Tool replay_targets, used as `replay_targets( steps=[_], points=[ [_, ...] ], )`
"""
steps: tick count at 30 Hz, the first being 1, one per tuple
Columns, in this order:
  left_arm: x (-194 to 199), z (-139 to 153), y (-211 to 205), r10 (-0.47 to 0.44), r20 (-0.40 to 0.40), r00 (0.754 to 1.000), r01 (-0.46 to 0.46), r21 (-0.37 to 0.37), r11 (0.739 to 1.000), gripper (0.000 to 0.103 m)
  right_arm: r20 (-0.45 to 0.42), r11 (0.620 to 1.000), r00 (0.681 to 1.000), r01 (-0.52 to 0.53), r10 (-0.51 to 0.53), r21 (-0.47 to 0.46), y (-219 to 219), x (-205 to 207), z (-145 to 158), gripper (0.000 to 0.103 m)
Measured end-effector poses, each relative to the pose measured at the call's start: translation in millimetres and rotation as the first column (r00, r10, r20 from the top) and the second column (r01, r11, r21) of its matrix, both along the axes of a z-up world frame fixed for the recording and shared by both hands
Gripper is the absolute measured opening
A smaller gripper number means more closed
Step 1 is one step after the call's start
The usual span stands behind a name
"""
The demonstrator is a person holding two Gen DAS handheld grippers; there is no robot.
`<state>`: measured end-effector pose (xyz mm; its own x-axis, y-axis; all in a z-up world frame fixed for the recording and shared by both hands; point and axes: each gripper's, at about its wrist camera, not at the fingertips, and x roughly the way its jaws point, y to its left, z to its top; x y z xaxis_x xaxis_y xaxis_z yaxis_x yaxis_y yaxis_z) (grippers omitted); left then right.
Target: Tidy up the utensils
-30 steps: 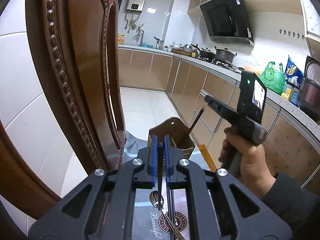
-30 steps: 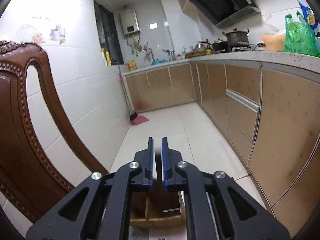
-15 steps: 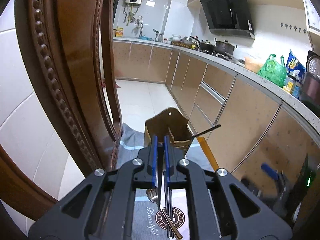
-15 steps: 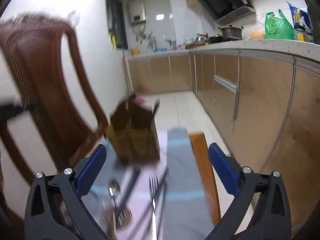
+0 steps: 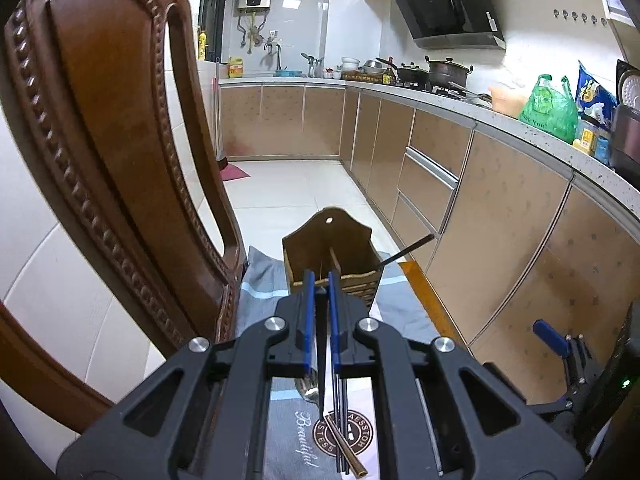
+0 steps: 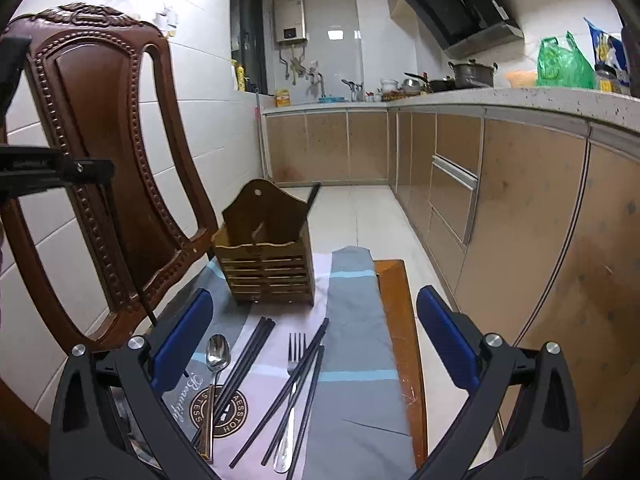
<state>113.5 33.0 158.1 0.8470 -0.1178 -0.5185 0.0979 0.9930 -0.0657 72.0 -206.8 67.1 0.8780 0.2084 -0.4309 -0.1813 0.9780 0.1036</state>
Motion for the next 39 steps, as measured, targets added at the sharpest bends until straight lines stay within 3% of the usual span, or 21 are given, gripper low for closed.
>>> replay_targets(
  steps=[10,15,20,26,27,29,30,36,39],
  points=[
    [56.4,78.6,8.0,0.057,0.092,0.994,-0.051,-0.071,0.996,0.007,-0.036,0.997,0.999,0.021,-0.019,0.074,-21.0,9.7,-1.6,0.099],
    [102.0,97.9,17.4,0.096,0.101,0.990,-0.083,-0.126,0.989,0.006,-0.063,0.995,0.998,0.024,-0.018,0.093,-25.6,16.9,-7.0,0.099],
    [148.8,85.9,20.9,0.126,0.085,0.988,-0.113,-0.142,0.983,0.007,-0.076,0.994,0.997,0.030,-0.022,0.101,-29.5,21.7,-9.1,0.099],
    [198.2,21.2,31.0,0.116,-0.043,0.992,-0.123,-0.207,0.971,0.007,-0.089,0.994,0.996,0.031,-0.022,0.100,-30.7,25.8,-12.2,0.099],
    [200.5,11.4,30.7,0.115,-0.057,0.992,-0.124,-0.200,0.972,0.009,-0.091,0.995,0.996,0.030,-0.022,0.099,-30.8,26.4,-12.7,0.099],
    [193.5,-9.6,28.7,0.106,-0.092,0.990,-0.121,-0.174,0.977,0.044,-0.094,0.995,0.995,0.031,-0.022,0.095,-31.8,27.4,-13.0,0.099],
    [184.8,-14.4,27.7,0.109,-0.086,0.990,-0.122,-0.167,0.978,0.075,-0.093,0.995,0.995,0.032,-0.023,0.096,-32.7,27.4,-12.5,0.099],
    [80.1,-36.2,14.5,0.048,-0.040,0.998,-0.051,-0.084,0.995,0.092,-0.081,0.995,0.996,0.036,-0.028,0.093,-38.7,22.1,-7.1,0.099],
    [28.7,-54.0,7.5,0.025,-0.050,0.998,-0.028,-0.058,0.998,0.094,-0.084,0.996,0.996,0.029,-0.023,0.081,-39.0,19.0,-8.1,0.099]
  ],
)
